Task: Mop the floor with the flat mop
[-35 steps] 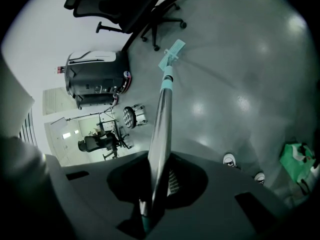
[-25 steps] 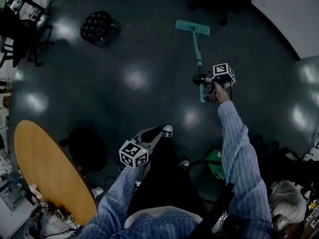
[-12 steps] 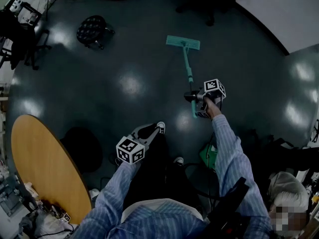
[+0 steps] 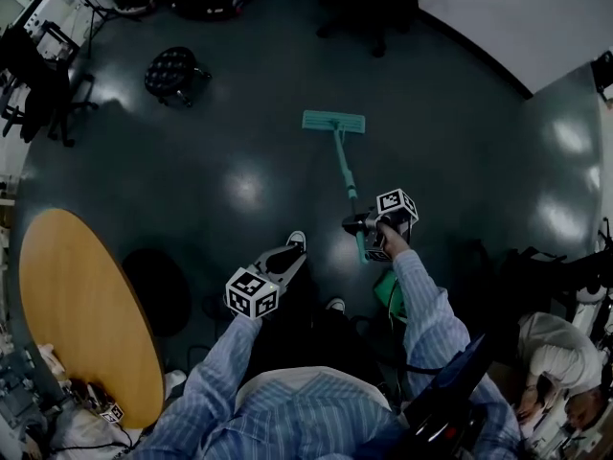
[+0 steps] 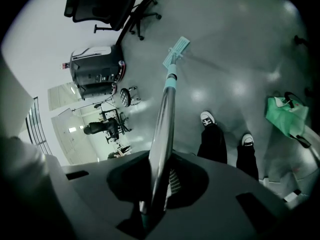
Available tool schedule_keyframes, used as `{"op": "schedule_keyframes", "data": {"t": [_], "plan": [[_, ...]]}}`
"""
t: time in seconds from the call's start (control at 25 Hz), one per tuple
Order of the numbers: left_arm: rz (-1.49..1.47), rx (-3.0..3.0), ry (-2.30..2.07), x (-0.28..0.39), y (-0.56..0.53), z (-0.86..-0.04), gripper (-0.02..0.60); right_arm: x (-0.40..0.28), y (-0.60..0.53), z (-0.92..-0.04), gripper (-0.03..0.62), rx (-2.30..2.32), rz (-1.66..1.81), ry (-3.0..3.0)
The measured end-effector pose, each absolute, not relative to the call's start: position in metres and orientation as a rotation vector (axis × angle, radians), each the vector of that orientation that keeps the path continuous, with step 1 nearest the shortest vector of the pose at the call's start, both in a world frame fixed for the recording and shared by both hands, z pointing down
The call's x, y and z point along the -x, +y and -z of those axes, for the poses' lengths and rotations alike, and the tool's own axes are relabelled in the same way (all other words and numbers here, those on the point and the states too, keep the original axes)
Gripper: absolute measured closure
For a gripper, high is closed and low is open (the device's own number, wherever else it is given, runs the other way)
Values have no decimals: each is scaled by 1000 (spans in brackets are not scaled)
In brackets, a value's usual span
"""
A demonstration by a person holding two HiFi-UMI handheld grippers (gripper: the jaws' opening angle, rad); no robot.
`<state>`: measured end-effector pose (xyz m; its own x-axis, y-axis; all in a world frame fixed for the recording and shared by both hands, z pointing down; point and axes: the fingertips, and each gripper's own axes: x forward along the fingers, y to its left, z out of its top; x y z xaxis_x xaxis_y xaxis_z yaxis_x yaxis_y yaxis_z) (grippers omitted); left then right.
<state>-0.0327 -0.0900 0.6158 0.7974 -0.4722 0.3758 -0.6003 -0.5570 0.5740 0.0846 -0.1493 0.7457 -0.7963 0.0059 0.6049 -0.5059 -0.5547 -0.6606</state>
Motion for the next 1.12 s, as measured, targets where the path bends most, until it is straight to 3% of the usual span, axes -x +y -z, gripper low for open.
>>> {"op": "schedule_keyframes", "data": {"t": [1.12], "plan": [[-100, -2334, -895, -35, 126, -564, 512, -154, 216, -708, 533, -659, -2430, -1268]]}}
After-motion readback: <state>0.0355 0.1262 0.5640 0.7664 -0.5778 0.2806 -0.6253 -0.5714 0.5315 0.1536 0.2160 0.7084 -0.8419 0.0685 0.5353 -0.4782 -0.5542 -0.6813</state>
